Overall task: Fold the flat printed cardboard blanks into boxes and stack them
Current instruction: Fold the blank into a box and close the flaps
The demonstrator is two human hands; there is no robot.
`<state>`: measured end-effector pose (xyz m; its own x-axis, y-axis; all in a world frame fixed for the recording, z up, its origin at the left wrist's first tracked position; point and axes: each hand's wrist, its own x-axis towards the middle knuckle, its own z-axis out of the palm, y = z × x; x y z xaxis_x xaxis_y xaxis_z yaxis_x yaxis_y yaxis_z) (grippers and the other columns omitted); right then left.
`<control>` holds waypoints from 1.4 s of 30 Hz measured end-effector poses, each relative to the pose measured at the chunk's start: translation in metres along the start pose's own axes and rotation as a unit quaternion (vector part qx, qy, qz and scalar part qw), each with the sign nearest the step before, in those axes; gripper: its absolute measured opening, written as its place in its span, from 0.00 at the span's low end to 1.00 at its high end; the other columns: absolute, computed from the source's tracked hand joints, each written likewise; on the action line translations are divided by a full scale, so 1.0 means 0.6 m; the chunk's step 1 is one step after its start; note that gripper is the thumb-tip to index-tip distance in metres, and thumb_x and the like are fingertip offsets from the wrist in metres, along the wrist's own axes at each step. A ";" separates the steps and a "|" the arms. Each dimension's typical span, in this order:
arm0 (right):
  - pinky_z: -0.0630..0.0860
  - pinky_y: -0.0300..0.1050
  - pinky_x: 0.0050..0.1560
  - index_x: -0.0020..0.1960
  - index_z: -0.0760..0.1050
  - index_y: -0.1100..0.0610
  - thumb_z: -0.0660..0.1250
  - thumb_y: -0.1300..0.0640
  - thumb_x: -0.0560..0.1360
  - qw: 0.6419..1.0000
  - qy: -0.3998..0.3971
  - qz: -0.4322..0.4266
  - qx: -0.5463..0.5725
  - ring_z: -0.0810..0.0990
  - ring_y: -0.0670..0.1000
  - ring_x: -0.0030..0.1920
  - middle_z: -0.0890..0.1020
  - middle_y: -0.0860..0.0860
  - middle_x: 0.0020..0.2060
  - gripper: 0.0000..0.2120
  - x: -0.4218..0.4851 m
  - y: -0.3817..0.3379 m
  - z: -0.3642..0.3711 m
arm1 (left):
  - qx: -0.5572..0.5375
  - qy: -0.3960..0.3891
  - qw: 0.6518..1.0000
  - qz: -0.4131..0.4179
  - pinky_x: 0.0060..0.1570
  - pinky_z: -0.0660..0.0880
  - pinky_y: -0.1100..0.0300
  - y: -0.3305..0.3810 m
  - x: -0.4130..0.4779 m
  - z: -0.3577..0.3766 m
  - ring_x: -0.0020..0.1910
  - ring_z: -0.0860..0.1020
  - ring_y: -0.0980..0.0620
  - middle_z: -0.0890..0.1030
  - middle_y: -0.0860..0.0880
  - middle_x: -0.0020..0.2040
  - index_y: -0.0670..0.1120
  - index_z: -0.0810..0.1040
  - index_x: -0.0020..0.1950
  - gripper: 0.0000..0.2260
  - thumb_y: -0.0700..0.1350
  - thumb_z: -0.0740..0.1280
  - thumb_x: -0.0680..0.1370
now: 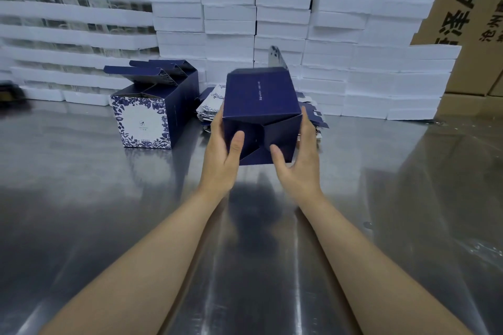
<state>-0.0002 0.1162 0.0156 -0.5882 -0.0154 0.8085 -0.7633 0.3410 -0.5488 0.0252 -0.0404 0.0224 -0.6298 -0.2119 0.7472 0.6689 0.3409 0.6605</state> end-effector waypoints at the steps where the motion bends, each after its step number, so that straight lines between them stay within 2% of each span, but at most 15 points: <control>1: 0.66 0.51 0.72 0.77 0.49 0.47 0.68 0.61 0.74 1.000 0.003 -0.005 0.002 0.62 0.48 0.74 0.62 0.50 0.75 0.40 0.002 -0.001 0.002 | 0.011 0.004 1.000 0.021 0.67 0.64 0.67 -0.003 0.003 -0.001 0.71 0.67 0.58 0.68 0.51 0.74 0.50 0.57 0.77 0.23 0.47 0.58 0.82; 4: 0.61 0.37 0.72 0.77 0.51 0.55 0.67 0.71 0.71 0.998 0.047 -0.035 -0.028 0.60 0.45 0.74 0.63 0.53 0.72 0.41 0.008 0.001 0.004 | 0.046 0.008 0.998 0.045 0.72 0.62 0.60 -0.013 0.007 0.005 0.74 0.64 0.55 0.66 0.51 0.74 0.45 0.61 0.77 0.28 0.33 0.60 0.77; 7: 0.68 0.42 0.67 0.69 0.67 0.62 0.56 0.77 0.64 0.994 0.072 -0.076 -0.043 0.64 0.39 0.68 0.67 0.51 0.64 0.34 0.010 0.011 -0.004 | 0.004 0.051 0.996 -0.074 0.73 0.61 0.60 -0.028 0.012 0.008 0.72 0.66 0.57 0.71 0.52 0.70 0.44 0.70 0.72 0.32 0.23 0.54 0.71; 11: 0.74 0.46 0.56 0.54 0.74 0.61 0.51 0.72 0.60 0.985 0.167 0.043 0.029 0.72 0.46 0.51 0.72 0.54 0.50 0.26 0.010 0.019 -0.011 | -0.060 0.241 0.926 -0.285 0.66 0.71 0.56 -0.055 0.028 -0.022 0.62 0.77 0.46 0.79 0.45 0.57 0.39 0.78 0.60 0.24 0.24 0.52 0.73; 14: 0.71 0.38 0.54 0.57 0.72 0.58 0.53 0.69 0.66 0.972 0.174 0.145 0.057 0.73 0.44 0.49 0.73 0.55 0.52 0.22 0.011 0.034 -0.017 | -0.055 0.295 0.887 -0.351 0.63 0.73 0.52 -0.071 0.037 -0.047 0.57 0.78 0.46 0.81 0.46 0.55 0.46 0.79 0.53 0.16 0.33 0.55 0.77; 19: 0.63 0.37 0.64 0.74 0.63 0.50 0.59 0.62 0.78 0.937 0.017 0.314 0.151 0.68 0.46 0.69 0.68 0.47 0.71 0.25 0.016 0.042 -0.012 | -0.086 0.131 0.920 -0.358 0.45 0.77 0.55 -0.051 0.032 -0.024 0.57 0.78 0.51 0.77 0.53 0.60 0.48 0.72 0.70 0.17 0.50 0.56 0.83; 21: 0.66 0.42 0.65 0.75 0.62 0.47 0.60 0.57 0.78 0.911 -0.061 0.334 0.232 0.69 0.47 0.70 0.70 0.45 0.71 0.26 0.019 0.041 -0.010 | -0.128 0.050 0.920 -0.366 0.57 0.75 0.56 -0.047 0.027 -0.007 0.62 0.75 0.51 0.73 0.50 0.68 0.50 0.63 0.76 0.21 0.52 0.54 0.84; 23: 0.71 0.44 0.64 0.74 0.63 0.44 0.60 0.56 0.80 0.908 -0.078 0.336 0.238 0.72 0.47 0.68 0.75 0.40 0.66 0.24 0.018 0.044 -0.010 | -0.095 0.027 0.938 -0.331 0.63 0.72 0.55 -0.040 0.024 -0.003 0.59 0.78 0.50 0.79 0.43 0.61 0.48 0.67 0.74 0.19 0.51 0.54 0.84; 25: 0.72 0.40 0.62 0.73 0.66 0.47 0.62 0.55 0.81 0.921 0.019 0.345 0.179 0.74 0.47 0.66 0.76 0.41 0.64 0.22 0.021 0.050 -0.016 | -0.061 0.065 0.959 -0.268 0.51 0.74 0.64 -0.033 0.023 -0.011 0.37 0.80 0.54 0.81 0.43 0.34 0.42 0.82 0.56 0.18 0.49 0.54 0.84; 27: 0.70 0.29 0.53 0.67 0.72 0.55 0.61 0.59 0.80 0.915 0.181 0.345 0.106 0.76 0.47 0.58 0.77 0.47 0.60 0.16 0.024 0.056 -0.026 | -0.054 0.113 0.965 -0.232 0.38 0.71 0.69 -0.028 0.024 -0.018 0.25 0.71 0.57 0.73 0.49 0.23 0.42 0.79 0.38 0.20 0.48 0.56 0.84; 31: 0.68 0.38 0.39 0.54 0.77 0.57 0.54 0.62 0.78 0.847 0.356 0.380 0.109 0.72 0.50 0.37 0.79 0.50 0.40 0.13 0.032 0.061 -0.052 | -0.060 0.128 0.966 -0.214 0.47 0.73 0.70 -0.014 0.027 -0.013 0.42 0.75 0.63 0.77 0.54 0.45 0.46 0.74 0.52 0.07 0.49 0.65 0.80; 33: 0.66 0.42 0.32 0.49 0.77 0.54 0.54 0.59 0.78 0.860 0.296 0.375 0.178 0.70 0.50 0.28 0.80 0.50 0.35 0.12 0.035 0.048 -0.049 | -0.093 0.073 0.965 -0.234 0.59 0.70 0.68 -0.011 0.028 -0.009 0.56 0.74 0.63 0.75 0.53 0.61 0.44 0.69 0.67 0.19 0.50 0.66 0.79; 36: 0.74 0.42 0.30 0.53 0.78 0.55 0.57 0.50 0.76 0.896 0.165 0.340 0.232 0.72 0.46 0.26 0.82 0.51 0.40 0.15 0.031 0.019 -0.031 | -0.097 0.005 0.965 -0.245 0.60 0.65 0.68 -0.006 0.025 -0.003 0.63 0.71 0.60 0.70 0.54 0.67 0.48 0.59 0.76 0.31 0.52 0.68 0.78; 38: 0.82 0.45 0.46 0.60 0.77 0.58 0.58 0.45 0.75 0.927 0.108 0.282 0.224 0.79 0.46 0.38 0.82 0.50 0.47 0.22 0.022 0.004 -0.020 | -0.072 0.012 0.972 -0.224 0.62 0.65 0.65 -0.004 0.023 -0.001 0.65 0.70 0.57 0.69 0.51 0.68 0.49 0.54 0.79 0.33 0.52 0.67 0.78; 42: 0.68 0.57 0.70 0.68 0.69 0.49 0.63 0.42 0.74 0.952 -0.021 0.218 0.212 0.72 0.49 0.68 0.75 0.50 0.67 0.24 0.010 -0.020 -0.001 | 0.008 0.008 0.989 -0.151 0.68 0.66 0.58 0.008 0.011 0.003 0.65 0.68 0.49 0.65 0.45 0.64 0.52 0.50 0.79 0.34 0.57 0.64 0.78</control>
<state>0.0054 0.1125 0.0273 -0.8774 -0.0008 0.4798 -0.4780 -0.0865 -0.8741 0.0237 -0.0387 0.0307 -0.7934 -0.3200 0.5177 0.4455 0.2743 0.8522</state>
